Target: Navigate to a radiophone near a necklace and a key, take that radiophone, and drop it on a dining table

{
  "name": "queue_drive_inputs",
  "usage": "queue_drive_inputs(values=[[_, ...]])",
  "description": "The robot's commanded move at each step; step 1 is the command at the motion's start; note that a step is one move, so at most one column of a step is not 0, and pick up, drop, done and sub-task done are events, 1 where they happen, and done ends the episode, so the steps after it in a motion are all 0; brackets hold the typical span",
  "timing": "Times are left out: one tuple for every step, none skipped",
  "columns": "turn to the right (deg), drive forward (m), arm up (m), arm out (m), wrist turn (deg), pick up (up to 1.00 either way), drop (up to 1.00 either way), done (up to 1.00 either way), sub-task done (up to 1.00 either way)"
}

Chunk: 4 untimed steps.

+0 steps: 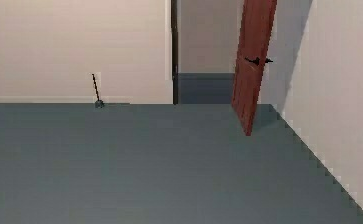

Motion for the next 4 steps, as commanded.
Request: queue_drive_inputs(values=[[45.0, 0.00, 0.00, 0.00, 0.0, 0.00, 0.00, 0.00, 0.00], [15.0, 0.00, 0.00, 0.00, 0.0, 0.00, 0.00, 0.00, 0.00], [0.0, 0.25, 0.00, 0.00, 0.0, 0.00, 0.00, 0.00, 0.00], [24.0, 0.00, 0.00, 0.00, 0.0, 0.00, 0.00, 0.00, 0.00]])
